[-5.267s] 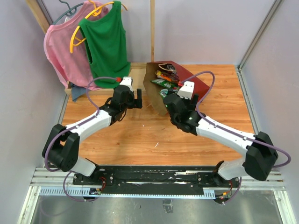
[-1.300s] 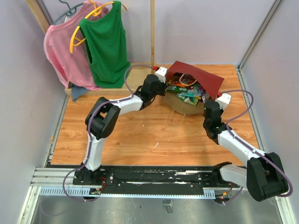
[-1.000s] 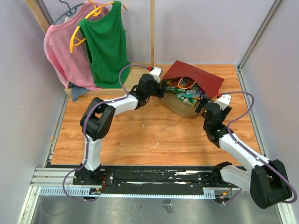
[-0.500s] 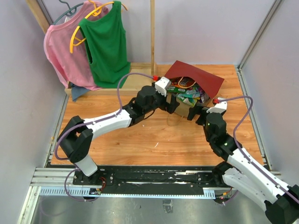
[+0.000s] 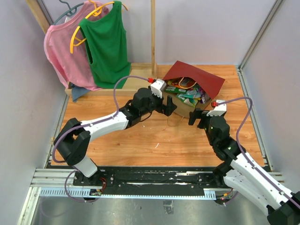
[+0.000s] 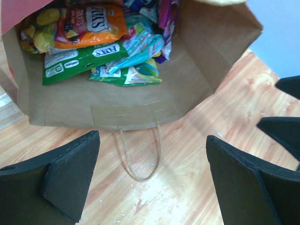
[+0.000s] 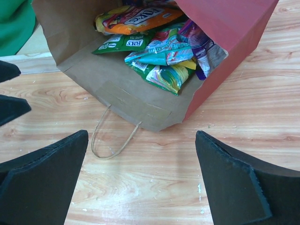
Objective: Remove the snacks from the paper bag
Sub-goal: Take out the snack from the paper bag.
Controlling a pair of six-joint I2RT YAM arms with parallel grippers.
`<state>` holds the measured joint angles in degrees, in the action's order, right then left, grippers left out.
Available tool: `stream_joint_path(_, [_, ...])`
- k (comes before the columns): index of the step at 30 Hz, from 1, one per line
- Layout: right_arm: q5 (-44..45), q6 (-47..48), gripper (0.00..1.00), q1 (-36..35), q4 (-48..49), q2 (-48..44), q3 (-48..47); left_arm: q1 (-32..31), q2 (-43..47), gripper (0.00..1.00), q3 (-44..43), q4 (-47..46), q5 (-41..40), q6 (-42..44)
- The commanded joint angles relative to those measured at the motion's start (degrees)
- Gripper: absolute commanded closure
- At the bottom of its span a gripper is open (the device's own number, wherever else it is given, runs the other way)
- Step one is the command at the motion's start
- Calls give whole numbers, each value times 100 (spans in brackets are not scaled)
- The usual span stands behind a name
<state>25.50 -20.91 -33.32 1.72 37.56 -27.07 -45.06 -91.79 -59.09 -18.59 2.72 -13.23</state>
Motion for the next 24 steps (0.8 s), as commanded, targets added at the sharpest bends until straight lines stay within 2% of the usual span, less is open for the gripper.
stream_joint_path(1, [-223, 264, 2, -57, 38, -45, 17, 294, 423, 0, -5, -103, 576, -512])
stream_joint_path(5, [-409, 247, 2, -60, -152, -154, 56, 1267, 571, 0, -206, -132, 1750, -1791])
stream_joint_path(8, [-504, 232, 2, -56, -159, -291, 245, 1768, 616, 0, -832, 321, 2544, -2240])
stream_joint_path(15, [-816, 355, 2, -54, 108, 141, 209, 1844, 1069, 0, -3003, 2617, 1630, -1290])
stream_joint_path(18, [-880, 395, 2, -60, 242, 395, 100, 1843, 1503, 0, -3257, 2955, 724, -773])
stream_joint_path(21, [-1048, 347, 2, -60, 538, 619, 138, 1840, 1617, 0, -3693, 3443, 333, -412])
stream_joint_path(24, [-1047, 355, 1, -69, 526, 985, -47, 1843, 1842, 0, -3306, 3244, 186, -349])
